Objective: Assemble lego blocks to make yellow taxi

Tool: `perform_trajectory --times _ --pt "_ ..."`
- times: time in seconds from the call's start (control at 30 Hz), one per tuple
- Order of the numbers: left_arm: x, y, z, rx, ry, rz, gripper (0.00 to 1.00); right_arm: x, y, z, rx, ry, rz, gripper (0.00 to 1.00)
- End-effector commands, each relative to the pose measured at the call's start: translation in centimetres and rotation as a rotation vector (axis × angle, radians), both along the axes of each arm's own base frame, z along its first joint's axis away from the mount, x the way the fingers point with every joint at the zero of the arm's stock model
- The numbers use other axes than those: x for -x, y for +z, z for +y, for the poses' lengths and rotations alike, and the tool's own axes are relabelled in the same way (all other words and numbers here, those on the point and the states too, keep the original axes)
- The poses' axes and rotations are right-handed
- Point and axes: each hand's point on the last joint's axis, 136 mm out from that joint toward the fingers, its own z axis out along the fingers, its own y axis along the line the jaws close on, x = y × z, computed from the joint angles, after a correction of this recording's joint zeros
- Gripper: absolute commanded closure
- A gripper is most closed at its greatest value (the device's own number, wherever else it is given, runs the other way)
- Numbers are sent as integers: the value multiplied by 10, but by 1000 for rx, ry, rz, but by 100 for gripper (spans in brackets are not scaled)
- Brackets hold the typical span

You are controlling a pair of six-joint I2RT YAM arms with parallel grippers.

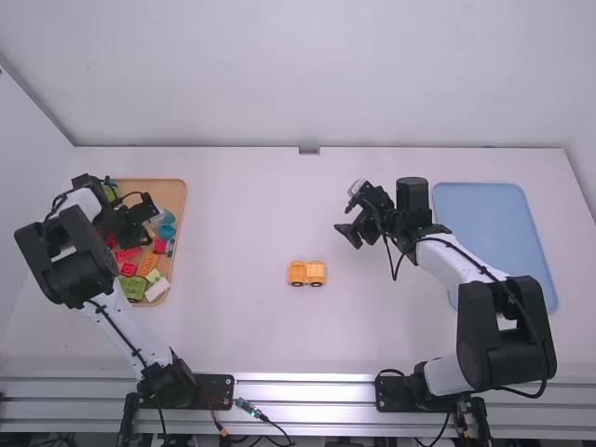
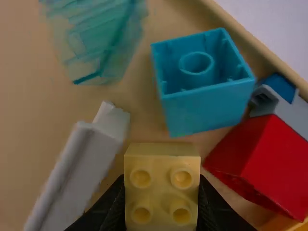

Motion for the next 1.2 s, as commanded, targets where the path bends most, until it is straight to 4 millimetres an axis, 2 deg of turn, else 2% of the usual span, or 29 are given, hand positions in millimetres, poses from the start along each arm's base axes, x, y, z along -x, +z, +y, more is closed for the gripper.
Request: perform_trajectory --times 0.0,0.17,0.3,0.33,0.47,0.63,0.67,0.73,0.77,0.9,0.97,1.0,1.03,1.1,1.17 --pt "-8 9 5 20 87 0 75 -8 21 1 -17 0 -48 1" --pt "-15 32 2 62 159 -26 83 -8 21 1 -17 0 -49 1" --pt "-19 55 -13 134 168 -82 96 -8 21 1 -17 0 -49 1" --pt "-19 56 -14 137 167 -84 98 -8 21 1 -17 0 -49 1" --pt "-20 72 -36 167 125 -153 98 -8 21 1 -17 0 -48 0" --pt "-16 78 -67 96 93 -197 98 -8 21 1 -17 0 -48 1" --pt "-15 79 -76 76 72 -202 98 -8 21 1 -17 0 -48 1" --pt "-5 80 -112 59 -56 -213 97 -8 21 1 -18 0 -50 1" --pt "-3 81 -122 63 -89 -214 97 -8 22 1 -18 0 -52 1" --pt "17 80 -194 100 -352 -191 98 -10 24 1 -21 1 -64 1" --pt "23 78 -222 117 -425 -160 98 -10 24 2 -20 1 -64 1" --pt "25 78 -226 115 -438 -153 98 -10 24 2 -20 1 -65 1" --pt "30 75 -244 111 -492 -128 98 -10 24 2 -21 2 -65 1" --pt "35 69 -263 70 -561 -99 98 -10 24 1 -20 0 -64 1" --pt "43 63 -290 52 -650 -72 98 -10 23 1 -20 -1 -63 1"
